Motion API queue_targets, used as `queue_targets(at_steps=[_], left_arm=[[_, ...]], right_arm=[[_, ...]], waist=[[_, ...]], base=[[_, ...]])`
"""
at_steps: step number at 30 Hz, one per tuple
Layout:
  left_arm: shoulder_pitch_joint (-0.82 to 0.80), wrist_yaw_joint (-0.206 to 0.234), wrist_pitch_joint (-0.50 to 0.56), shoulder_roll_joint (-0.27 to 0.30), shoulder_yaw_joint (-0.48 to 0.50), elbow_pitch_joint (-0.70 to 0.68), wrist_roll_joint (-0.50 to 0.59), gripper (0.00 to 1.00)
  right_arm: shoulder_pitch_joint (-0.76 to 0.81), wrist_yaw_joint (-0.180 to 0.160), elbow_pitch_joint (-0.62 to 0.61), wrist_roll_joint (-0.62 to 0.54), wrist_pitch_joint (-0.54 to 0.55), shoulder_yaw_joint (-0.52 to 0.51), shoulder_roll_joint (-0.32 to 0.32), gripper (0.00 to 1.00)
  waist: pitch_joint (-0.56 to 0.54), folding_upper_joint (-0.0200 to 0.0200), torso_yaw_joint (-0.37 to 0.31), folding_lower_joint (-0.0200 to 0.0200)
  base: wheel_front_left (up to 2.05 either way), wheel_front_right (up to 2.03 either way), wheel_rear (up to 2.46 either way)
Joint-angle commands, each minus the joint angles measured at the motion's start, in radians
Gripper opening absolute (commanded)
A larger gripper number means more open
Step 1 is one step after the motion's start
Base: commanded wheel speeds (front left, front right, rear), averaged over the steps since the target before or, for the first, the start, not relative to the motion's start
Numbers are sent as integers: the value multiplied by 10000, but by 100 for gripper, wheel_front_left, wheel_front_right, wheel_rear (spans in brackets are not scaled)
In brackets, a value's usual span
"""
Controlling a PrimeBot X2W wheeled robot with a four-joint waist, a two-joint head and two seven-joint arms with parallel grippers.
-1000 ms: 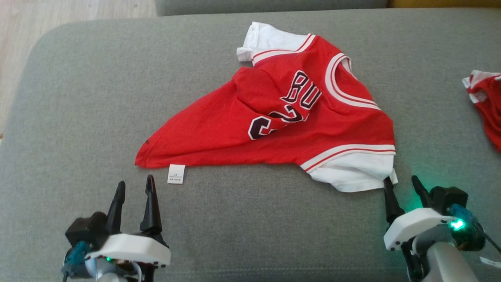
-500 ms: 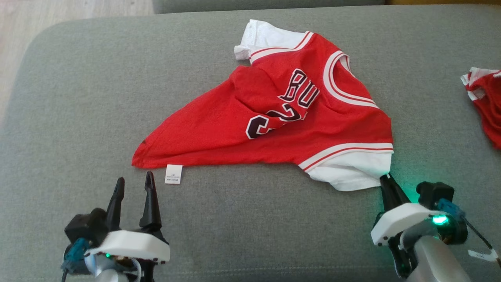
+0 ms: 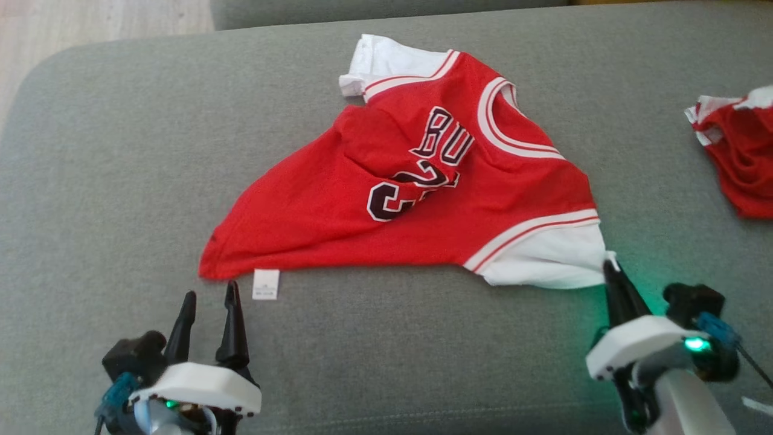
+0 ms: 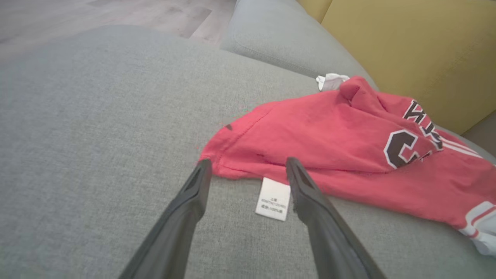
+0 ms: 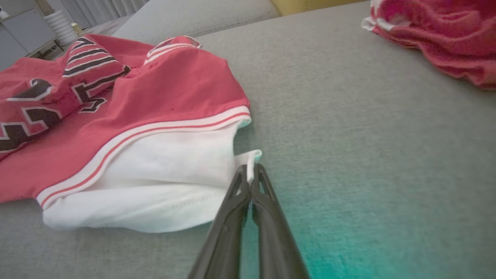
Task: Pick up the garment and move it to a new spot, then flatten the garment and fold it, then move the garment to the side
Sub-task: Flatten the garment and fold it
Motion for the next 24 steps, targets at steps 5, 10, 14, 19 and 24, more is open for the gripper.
queue_targets(at_steps=[5, 10, 14, 19, 24], left_arm=[[-296, -55, 215, -13, 408, 33, -317, 100], [-500, -20, 547, -13, 473, 405, -618, 100], [-781, 18, 717, -15, 524, 695, -908, 100], [-994, 31, 877, -1, 555, 1090, -1073, 100], [-1152, 45, 1128, 59, 482, 1488, -1110, 80]], right_arm=[[904, -9, -1937, -340, 491, -368, -151, 0], [1372, -9, -3202, -393, 1037, -513, -92, 0], [1512, -9, -3791, -331, 1300, -397, -47, 0], [1533, -9, -4012, -271, 1393, -218, -30, 0], [1479, -9, -4070, -167, 1380, -29, -27, 0]], waist=[[152, -1, -315, 0], [316, -1, -550, 0], [444, -1, -721, 0], [495, -1, -852, 0], [493, -1, -973, 0]], base=[[0, 0, 0], [0, 0, 0], [0, 0, 0], [0, 0, 0], [0, 0, 0]])
